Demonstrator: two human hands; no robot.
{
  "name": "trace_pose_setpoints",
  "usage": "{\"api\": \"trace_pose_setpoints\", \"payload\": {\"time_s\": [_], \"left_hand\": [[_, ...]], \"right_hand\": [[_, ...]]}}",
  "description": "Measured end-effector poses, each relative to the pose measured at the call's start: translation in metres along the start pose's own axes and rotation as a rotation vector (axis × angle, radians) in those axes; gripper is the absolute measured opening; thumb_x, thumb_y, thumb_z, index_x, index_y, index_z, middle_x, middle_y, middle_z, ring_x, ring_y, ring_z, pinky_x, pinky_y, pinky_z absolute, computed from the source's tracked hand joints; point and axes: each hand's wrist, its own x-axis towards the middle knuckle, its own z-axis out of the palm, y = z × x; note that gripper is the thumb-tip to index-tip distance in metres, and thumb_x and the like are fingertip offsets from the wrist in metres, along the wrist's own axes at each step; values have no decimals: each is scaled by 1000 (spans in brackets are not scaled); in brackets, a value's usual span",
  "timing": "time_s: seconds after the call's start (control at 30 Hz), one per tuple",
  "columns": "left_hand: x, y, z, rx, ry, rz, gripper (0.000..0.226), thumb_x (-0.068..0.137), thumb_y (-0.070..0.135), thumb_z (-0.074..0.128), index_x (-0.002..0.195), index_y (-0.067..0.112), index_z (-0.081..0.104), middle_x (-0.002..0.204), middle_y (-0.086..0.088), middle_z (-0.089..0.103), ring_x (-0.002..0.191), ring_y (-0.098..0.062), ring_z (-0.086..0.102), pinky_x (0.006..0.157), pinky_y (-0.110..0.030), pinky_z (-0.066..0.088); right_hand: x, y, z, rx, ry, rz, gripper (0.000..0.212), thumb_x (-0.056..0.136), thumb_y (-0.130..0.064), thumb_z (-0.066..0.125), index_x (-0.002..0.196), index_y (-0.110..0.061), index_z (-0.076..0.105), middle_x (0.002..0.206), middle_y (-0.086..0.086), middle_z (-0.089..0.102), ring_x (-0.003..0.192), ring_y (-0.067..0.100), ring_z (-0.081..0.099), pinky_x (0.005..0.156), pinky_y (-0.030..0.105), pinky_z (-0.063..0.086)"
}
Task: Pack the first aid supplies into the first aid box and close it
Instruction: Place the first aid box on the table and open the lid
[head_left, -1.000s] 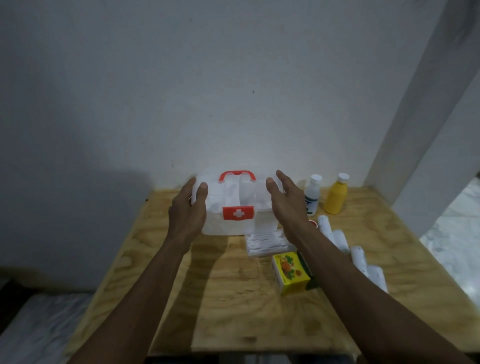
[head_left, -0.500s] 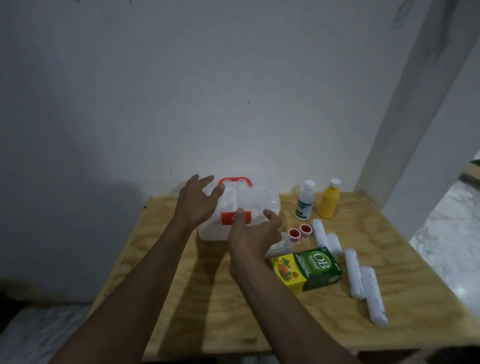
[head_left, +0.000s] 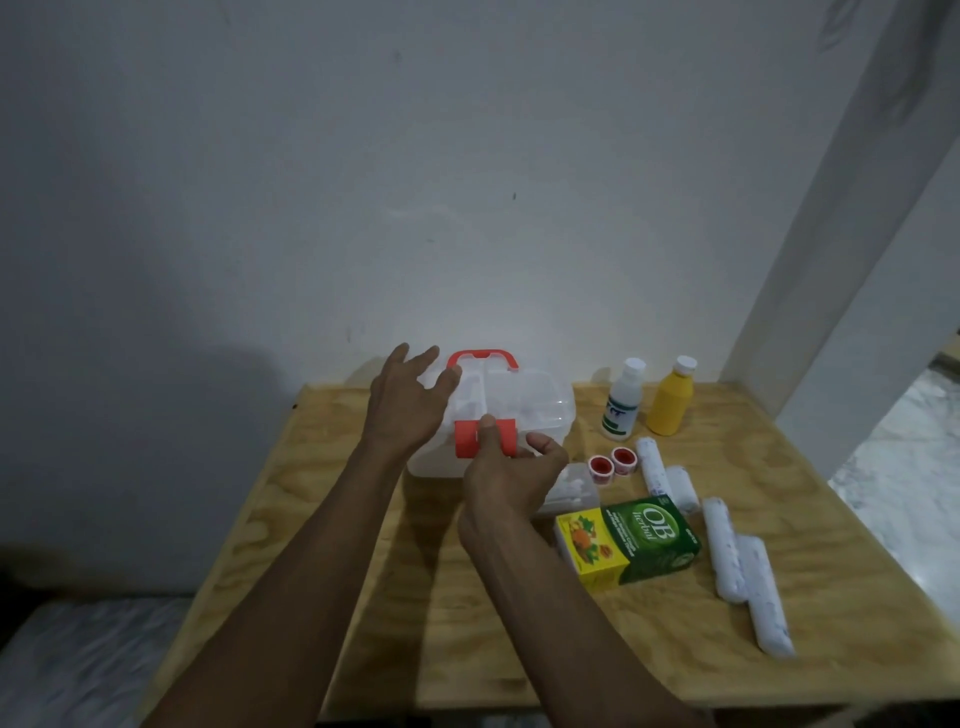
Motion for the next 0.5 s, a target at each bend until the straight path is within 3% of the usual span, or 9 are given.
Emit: {"api": "trace_pose_setpoints", "payload": {"time_s": [0.1, 0.23, 0.3, 0.4, 0.5], "left_hand": [[1, -2, 2, -28, 3, 0, 54, 95, 52, 47, 143, 29, 45, 161, 1, 24, 146, -25, 24, 116, -45, 22], [2, -4, 3, -33, 4, -8, 54, 94, 53, 48, 143, 31, 45, 161, 1, 24, 146, -25, 26, 115, -45, 24], [2, -4, 4, -43, 7, -5, 54, 94, 53, 48, 143, 31, 45, 161, 1, 23, 146, -26, 26, 115, -46, 24], [2, -5, 4, -48, 5, -2, 54, 94, 53, 48, 143, 30, 45, 161, 1, 23, 146, -26, 25, 115, -46, 24], [1, -6, 4, -48, 6, 6, 55, 94, 54, 48, 143, 31, 45, 161, 1, 23, 146, -25, 25, 114, -45, 24]], "right_hand": [[0, -1, -9, -100, -29, -212, 44, 79, -25, 80, 103, -26, 44, 110, 3, 58, 98, 23, 60, 85, 37, 55], [6, -7, -32, -302, -259, -744, 30, 83, -19, 76, 104, -17, 55, 110, 2, 54, 93, 6, 53, 76, 9, 48], [17, -12, -41, -413, -423, -945, 20, 85, -18, 74, 100, -12, 62, 105, 5, 59, 88, 1, 52, 74, 4, 43], [41, -19, -54, -621, -620, -1094, 26, 85, -24, 75, 106, -10, 67, 106, 4, 65, 90, 10, 58, 79, 13, 49], [63, -27, -59, -804, -682, -1332, 27, 82, -14, 76, 108, -7, 70, 107, 10, 69, 97, 25, 63, 82, 37, 57]]}}
